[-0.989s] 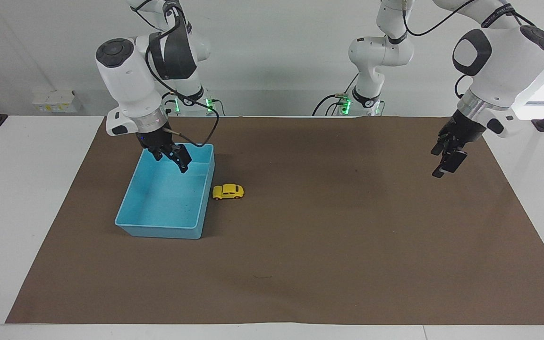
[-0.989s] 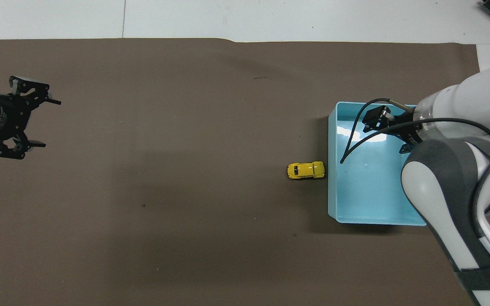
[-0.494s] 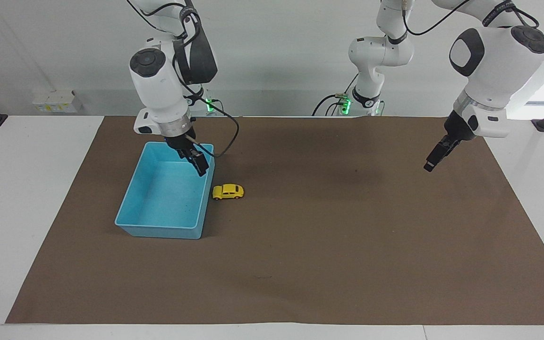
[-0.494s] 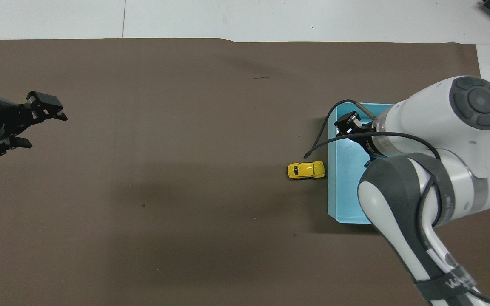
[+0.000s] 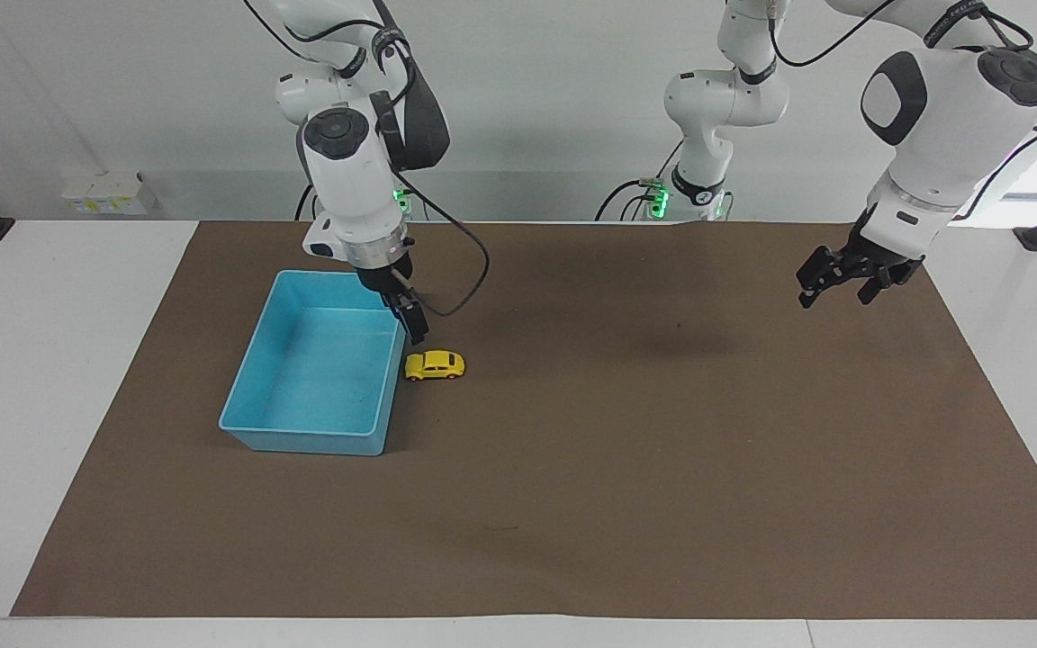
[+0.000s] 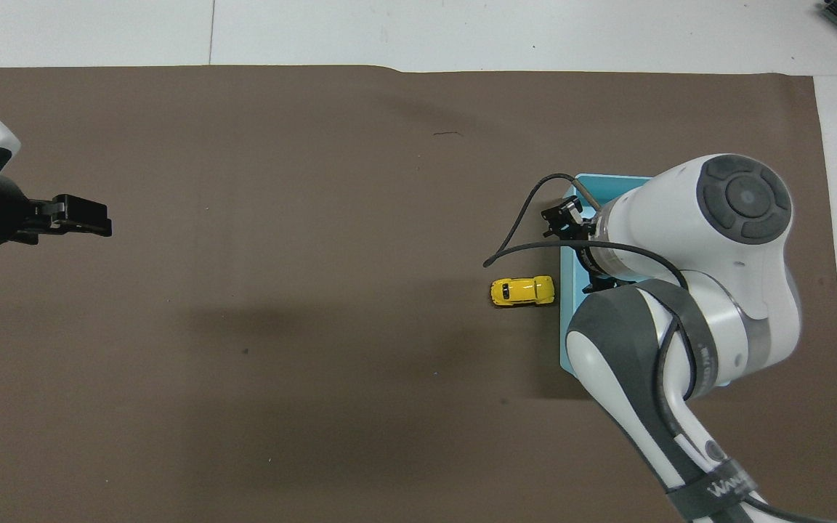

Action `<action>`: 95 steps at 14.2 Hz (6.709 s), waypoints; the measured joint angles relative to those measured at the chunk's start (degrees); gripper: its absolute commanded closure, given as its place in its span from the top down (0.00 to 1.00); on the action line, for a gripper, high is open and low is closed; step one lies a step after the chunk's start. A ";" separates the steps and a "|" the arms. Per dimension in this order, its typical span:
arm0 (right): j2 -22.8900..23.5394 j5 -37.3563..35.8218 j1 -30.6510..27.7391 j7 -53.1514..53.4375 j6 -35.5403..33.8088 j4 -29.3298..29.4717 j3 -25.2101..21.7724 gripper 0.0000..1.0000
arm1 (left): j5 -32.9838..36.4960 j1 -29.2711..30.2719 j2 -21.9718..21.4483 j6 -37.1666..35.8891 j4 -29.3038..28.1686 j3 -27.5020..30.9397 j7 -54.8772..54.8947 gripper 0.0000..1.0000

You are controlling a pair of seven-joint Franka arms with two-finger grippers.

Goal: Wind up and store yellow beetle car
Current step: 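Lower the right gripper onto the yellow car and grasp it, then lift the car with the right gripper and carry it over the bin, then lower the car into the bin and open the right gripper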

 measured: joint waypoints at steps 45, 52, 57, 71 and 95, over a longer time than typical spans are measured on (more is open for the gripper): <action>8.63 -8.97 9.27 28.96 7.12 1.15 -0.10 0.00 | 0.03 0.01 -4.83 -11.34 5.14 0.00 0.69 1.00; 3.97 -8.97 0.36 5.94 3.55 1.92 -0.35 0.00 | 0.03 0.01 -4.83 -11.34 5.14 0.00 0.69 1.00; 3.48 -8.97 -3.11 -5.12 1.92 1.91 -0.48 0.00 | 0.03 0.01 -4.84 -11.34 5.14 0.00 0.68 1.00; 2.29 -8.77 -12.62 -39.05 -0.02 -1.80 -0.56 0.00 | 0.04 0.01 -4.84 -11.34 5.14 0.00 0.68 1.00; -3.94 -5.14 -11.55 -67.19 20.78 -26.67 -0.32 1.00 | 0.04 0.01 -4.84 -11.34 5.14 0.01 0.68 1.00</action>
